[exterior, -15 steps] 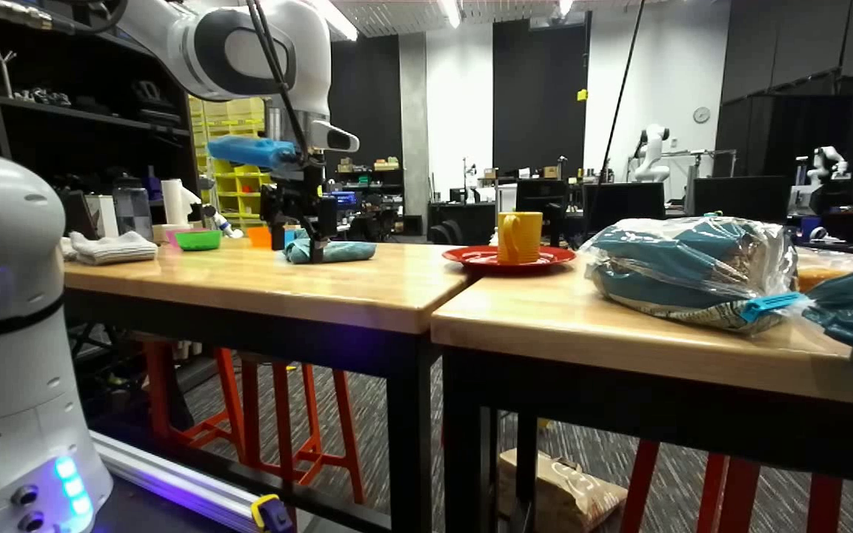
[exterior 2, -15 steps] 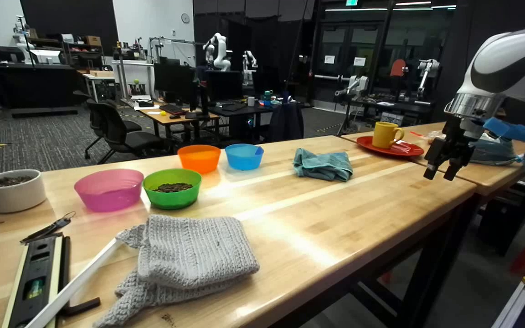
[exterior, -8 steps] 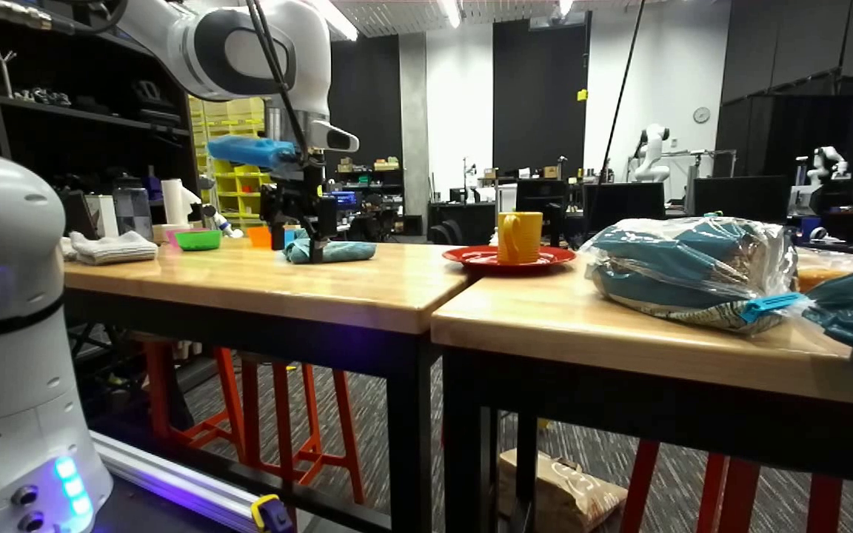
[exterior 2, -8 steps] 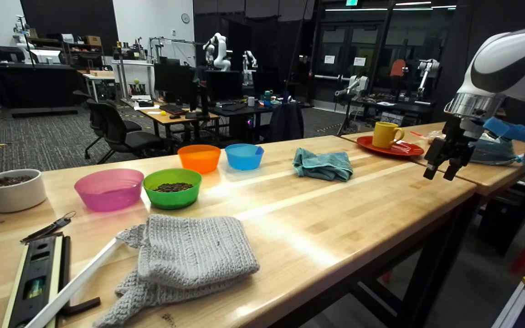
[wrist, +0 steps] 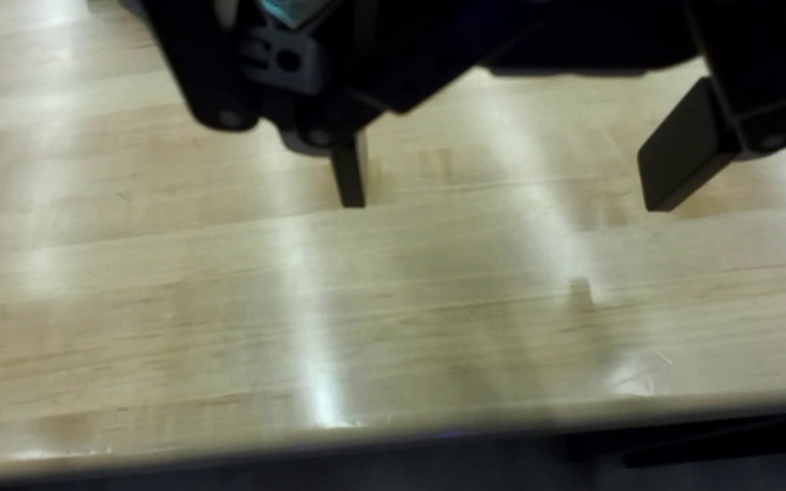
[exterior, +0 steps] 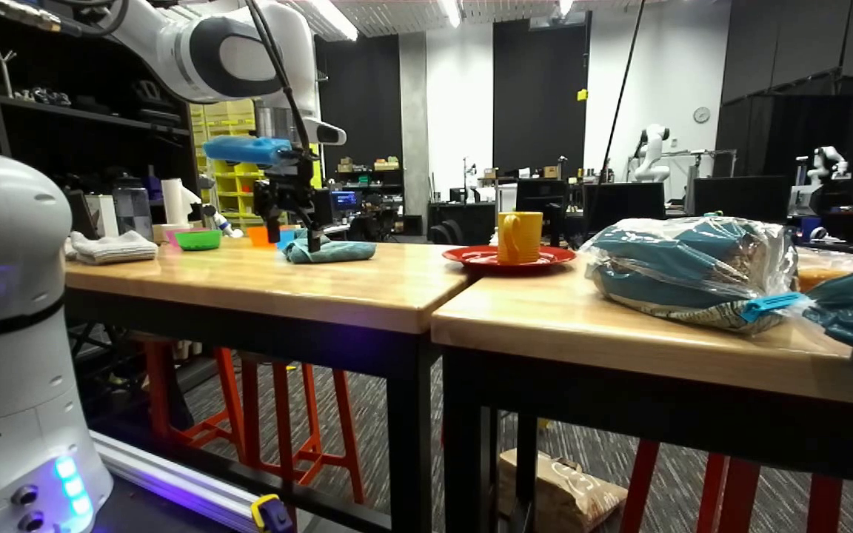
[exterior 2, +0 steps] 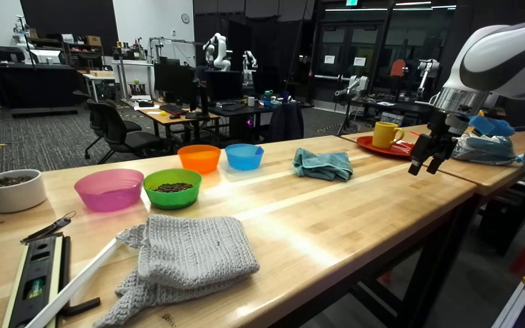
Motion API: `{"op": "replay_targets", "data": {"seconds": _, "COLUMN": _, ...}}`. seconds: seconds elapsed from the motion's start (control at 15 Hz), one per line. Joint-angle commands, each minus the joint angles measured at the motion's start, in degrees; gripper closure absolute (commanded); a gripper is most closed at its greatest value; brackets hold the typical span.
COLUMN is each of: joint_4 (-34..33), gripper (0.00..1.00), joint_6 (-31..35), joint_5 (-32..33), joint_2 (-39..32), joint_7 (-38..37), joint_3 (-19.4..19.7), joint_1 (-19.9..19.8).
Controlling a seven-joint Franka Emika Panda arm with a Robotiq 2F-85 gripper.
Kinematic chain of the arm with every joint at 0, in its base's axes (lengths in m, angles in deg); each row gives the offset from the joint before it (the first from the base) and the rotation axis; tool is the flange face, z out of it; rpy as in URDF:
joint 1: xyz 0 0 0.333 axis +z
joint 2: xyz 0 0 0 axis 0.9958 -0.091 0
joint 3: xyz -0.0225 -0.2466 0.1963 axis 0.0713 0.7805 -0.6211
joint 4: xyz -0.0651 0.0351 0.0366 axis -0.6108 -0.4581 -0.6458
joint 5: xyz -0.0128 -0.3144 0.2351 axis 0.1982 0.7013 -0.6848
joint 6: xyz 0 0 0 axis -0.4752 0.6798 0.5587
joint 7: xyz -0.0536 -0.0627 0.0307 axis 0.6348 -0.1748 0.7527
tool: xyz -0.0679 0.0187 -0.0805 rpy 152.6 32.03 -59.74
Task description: Unfold the grey piece of material on the left
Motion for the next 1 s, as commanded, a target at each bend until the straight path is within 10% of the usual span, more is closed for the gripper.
{"op": "replay_targets", "data": {"seconds": 0.0, "joint_4": 0.9, "gripper": 0.00, "joint_6": 3.0, "joint_5": -1.5, "joint_2": 0.2, "joint_7": 0.0, "joint_3": -3.3, "joint_1": 3.2}}
{"op": "replay_targets", "data": {"seconds": 0.93, "joint_4": 1.4, "gripper": 0.00, "joint_6": 18.9, "joint_5": -2.6, "joint_2": -5.8, "joint_7": 0.1, "joint_3": -13.5, "joint_1": 16.7}}
